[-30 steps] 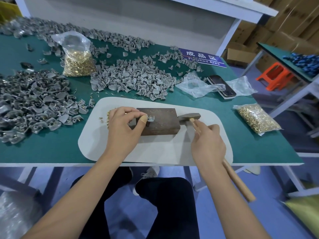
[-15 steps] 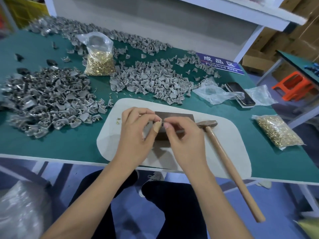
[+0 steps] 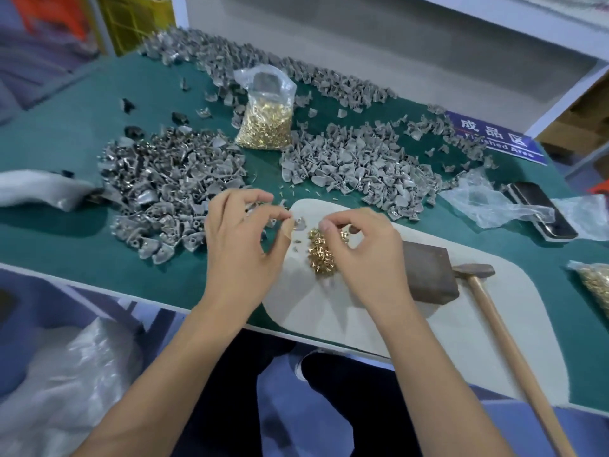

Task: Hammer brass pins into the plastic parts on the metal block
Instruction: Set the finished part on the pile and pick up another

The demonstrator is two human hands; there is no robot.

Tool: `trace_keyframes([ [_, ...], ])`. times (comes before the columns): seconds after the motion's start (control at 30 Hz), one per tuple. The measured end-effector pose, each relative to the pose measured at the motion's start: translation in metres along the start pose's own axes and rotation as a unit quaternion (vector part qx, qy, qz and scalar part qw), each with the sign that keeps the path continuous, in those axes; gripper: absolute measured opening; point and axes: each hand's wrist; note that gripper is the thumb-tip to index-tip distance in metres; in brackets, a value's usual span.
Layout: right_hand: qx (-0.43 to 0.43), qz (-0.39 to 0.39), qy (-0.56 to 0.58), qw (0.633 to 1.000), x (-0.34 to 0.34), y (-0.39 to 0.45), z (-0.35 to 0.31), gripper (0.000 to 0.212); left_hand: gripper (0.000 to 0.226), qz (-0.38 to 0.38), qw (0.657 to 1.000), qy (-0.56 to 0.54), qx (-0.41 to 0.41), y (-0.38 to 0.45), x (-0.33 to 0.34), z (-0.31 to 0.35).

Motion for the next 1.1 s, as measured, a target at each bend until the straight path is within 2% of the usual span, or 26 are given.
trace_keyframes([
  [0.13,0.017,-0.079,-0.103,0.991,-0.001,0.007,0.017,0.006,0.007,0.024,0.997,0.071,-0.036,0.01,-0.011,-0.02],
  [0.4,-0.034,-0.184,-0.193,0.963,0.03,0.013,0.006,0.009,0.012,0.027,0.985,0.161,-0.06,0.006,-0.005,-0.031],
  [0.63,-0.024,-0.142,-0.246,0.958,0.038,0.003,-0.007,0.02,0.011,0.029,0.991,0.129,-0.015,0.002,-0.005,-0.028],
  [0.8,-0.019,-0.191,-0.261,0.946,0.042,0.0,-0.015,0.023,0.01,0.022,0.989,0.14,-0.031,0.003,-0.006,-0.031],
  [0.93,-0.023,-0.199,-0.251,0.947,0.043,0.003,-0.016,0.021,0.008,0.039,0.989,0.139,-0.03,0.005,-0.006,-0.032],
  [1.1,-0.018,-0.121,-0.213,0.969,0.03,-0.001,-0.008,0.014,0.011,0.061,0.985,0.16,-0.016,0.007,-0.004,-0.033],
])
Point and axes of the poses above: each hand's wrist, its own y-axis towards the middle knuckle, its own x-axis out of the palm, z = x × y, and after that the axes turned 13 degrees about -x, right-handed
